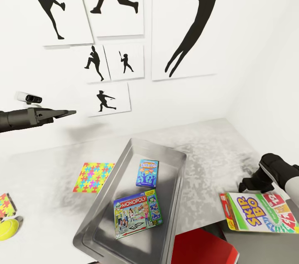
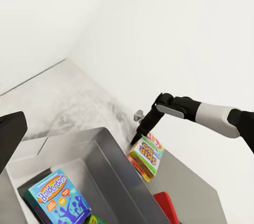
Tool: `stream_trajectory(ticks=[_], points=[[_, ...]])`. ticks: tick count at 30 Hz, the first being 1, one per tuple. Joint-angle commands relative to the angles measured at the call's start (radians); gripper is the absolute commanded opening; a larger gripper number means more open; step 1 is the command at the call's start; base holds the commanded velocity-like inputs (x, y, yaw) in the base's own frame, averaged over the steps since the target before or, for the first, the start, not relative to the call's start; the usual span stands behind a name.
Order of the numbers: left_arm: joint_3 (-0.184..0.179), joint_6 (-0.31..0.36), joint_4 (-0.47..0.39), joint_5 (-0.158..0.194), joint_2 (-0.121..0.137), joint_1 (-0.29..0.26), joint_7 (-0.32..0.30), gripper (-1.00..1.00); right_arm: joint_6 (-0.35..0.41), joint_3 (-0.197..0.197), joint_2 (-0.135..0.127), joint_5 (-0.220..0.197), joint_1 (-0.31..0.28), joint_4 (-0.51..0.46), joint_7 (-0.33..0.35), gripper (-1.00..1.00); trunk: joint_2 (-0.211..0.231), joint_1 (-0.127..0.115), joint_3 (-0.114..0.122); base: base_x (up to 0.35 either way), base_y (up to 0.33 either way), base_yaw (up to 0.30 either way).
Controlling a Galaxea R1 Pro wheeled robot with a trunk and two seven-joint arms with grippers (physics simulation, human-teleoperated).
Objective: Put all the toys in the child's room - the three board games (two on the bed and one on the table), the two jigsaw puzzles on the table, and the tennis ball on the table - inside the toy box on the table in the child's room.
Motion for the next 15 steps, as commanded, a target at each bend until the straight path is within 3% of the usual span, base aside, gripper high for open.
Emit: stream_trajectory(ticks=[1,15], points=[[0.000,0.011,0.000,-0.001,0.000,-0.001,-0.004,1.00,0.009,0.006,0.000,-0.024,0.007,-0.002,0.008,1.00,-0.001,0.001,-0.002,0.000,0.000,0.000],[-0.001,0.011,0.000,-0.001,0.000,-0.001,-0.004,1.00,0.008,0.005,0.012,-0.024,0.008,-0.004,0.016,1.00,-0.001,0.001,-0.002,0.000,0.000,0.000]])
